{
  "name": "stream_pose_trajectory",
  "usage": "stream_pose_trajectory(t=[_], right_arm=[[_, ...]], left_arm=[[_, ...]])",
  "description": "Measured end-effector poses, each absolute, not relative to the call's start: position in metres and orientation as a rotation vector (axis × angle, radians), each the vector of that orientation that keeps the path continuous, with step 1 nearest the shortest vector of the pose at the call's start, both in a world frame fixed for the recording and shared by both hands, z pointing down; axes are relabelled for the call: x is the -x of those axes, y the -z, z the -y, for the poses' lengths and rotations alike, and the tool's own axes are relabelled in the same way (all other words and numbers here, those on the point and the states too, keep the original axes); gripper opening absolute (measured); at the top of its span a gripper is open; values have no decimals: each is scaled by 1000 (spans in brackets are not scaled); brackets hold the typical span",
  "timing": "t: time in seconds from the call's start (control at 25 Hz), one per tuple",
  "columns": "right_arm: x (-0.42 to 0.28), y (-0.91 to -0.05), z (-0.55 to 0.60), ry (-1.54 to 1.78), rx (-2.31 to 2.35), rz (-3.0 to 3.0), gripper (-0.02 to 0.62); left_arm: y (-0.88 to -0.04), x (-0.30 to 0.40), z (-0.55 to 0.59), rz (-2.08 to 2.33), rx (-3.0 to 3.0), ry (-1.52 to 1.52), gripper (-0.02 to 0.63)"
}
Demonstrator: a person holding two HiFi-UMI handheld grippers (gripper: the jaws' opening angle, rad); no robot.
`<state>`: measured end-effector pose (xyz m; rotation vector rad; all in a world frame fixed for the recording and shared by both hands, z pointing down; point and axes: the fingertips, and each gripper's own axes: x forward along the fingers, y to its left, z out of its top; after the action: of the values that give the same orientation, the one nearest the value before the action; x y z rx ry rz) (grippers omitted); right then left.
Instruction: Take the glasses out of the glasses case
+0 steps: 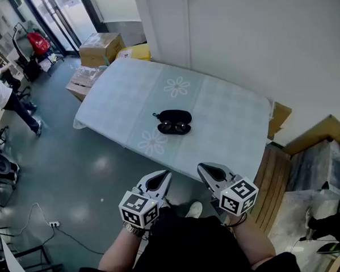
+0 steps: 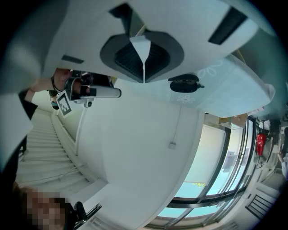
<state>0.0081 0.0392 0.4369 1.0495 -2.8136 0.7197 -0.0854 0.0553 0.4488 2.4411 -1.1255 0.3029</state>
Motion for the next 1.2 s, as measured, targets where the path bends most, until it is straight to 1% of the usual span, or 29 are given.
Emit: stream_pose_trajectory(t=[1.2], right_arm=[[-20,-429,-20,-676,-1025,2858,23]], left_arm=[[-448,72,-33,1136,-2442,-311,34]])
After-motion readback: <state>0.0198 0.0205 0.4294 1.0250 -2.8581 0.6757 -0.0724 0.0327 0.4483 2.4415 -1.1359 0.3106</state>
